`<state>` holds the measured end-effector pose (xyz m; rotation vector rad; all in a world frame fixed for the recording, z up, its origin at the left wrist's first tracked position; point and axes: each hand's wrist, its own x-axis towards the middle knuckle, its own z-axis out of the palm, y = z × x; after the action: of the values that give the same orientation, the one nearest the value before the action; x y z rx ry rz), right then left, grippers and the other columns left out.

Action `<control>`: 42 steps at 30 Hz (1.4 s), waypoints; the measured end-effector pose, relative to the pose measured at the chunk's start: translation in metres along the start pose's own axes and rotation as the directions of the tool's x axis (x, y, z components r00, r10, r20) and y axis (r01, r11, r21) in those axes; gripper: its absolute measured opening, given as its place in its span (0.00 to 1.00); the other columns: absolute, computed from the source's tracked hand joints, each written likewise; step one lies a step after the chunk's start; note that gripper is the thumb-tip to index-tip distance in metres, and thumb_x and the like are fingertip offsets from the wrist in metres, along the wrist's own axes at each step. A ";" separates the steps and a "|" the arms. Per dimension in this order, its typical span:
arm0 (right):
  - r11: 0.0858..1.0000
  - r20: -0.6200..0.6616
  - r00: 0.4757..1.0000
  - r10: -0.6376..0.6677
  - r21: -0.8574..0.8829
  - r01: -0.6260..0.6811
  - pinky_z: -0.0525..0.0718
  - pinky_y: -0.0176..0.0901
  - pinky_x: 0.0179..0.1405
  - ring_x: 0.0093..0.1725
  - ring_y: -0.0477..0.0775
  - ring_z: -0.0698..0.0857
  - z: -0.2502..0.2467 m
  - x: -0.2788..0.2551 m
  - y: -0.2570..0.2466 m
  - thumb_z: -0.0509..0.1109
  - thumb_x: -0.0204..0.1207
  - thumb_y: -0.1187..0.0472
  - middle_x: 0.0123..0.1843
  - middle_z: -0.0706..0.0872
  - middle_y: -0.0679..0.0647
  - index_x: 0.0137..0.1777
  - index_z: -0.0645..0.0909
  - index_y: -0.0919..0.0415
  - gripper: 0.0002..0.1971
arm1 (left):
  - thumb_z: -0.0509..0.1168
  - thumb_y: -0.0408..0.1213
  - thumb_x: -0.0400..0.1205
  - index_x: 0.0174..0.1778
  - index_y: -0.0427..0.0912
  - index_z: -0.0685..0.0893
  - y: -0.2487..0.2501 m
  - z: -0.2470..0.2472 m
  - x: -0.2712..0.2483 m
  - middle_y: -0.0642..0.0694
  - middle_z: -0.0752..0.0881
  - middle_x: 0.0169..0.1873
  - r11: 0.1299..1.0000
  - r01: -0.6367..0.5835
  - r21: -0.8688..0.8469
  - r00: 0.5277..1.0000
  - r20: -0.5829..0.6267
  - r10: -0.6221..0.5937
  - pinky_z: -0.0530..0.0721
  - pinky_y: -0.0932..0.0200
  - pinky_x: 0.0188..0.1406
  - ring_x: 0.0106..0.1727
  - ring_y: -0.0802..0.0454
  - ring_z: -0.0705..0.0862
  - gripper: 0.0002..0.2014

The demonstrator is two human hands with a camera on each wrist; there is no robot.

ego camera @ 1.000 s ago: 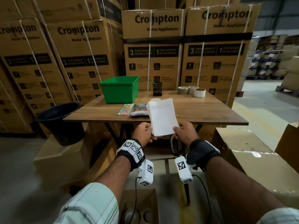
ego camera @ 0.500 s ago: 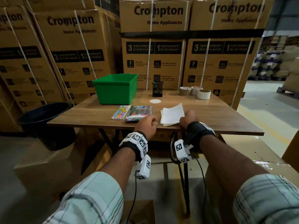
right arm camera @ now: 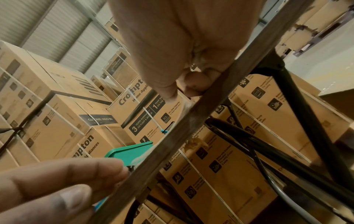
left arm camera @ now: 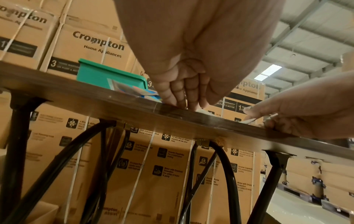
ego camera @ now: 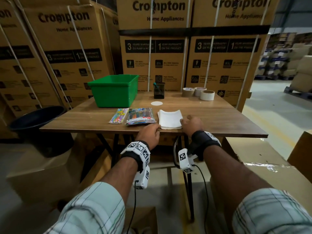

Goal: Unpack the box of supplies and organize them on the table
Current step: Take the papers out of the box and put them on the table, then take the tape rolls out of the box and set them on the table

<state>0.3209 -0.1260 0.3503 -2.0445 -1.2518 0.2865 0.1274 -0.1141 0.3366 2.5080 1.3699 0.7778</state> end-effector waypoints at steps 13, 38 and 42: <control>0.888 0.283 0.843 -0.457 0.089 0.451 0.78 0.43 0.44 0.43 0.55 0.84 0.058 -0.142 0.004 0.66 0.78 0.56 0.41 0.87 0.54 0.48 0.84 0.58 0.08 | 0.61 0.39 0.83 0.53 0.46 0.87 -0.050 -0.011 -0.108 0.45 0.90 0.54 0.980 0.193 -0.044 0.973 0.133 -0.186 0.79 0.57 0.57 0.59 0.44 0.85 0.10; 0.849 0.951 0.230 0.207 -0.291 0.440 0.77 0.44 0.53 0.55 0.60 0.84 0.414 -0.231 0.100 0.60 0.73 0.42 0.62 0.85 0.59 0.56 0.82 0.53 0.20 | 0.58 0.44 0.84 0.61 0.42 0.84 -0.286 0.216 -0.250 0.37 0.85 0.61 0.823 0.560 0.093 0.532 0.722 -0.444 0.80 0.45 0.64 0.61 0.37 0.84 0.15; 0.838 0.937 0.186 0.298 -0.349 0.419 0.75 0.44 0.54 0.63 0.63 0.82 0.448 -0.227 0.115 0.63 0.80 0.50 0.66 0.82 0.59 0.66 0.79 0.57 0.18 | 0.56 0.47 0.85 0.60 0.45 0.83 -0.310 0.259 -0.261 0.38 0.85 0.61 0.808 0.565 0.170 0.440 0.766 -0.469 0.81 0.43 0.62 0.58 0.38 0.84 0.16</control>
<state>0.0519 -0.1457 -0.0887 -2.2099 -2.4496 1.6569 -0.0779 -0.1322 -0.0976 1.7231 1.5015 -0.3660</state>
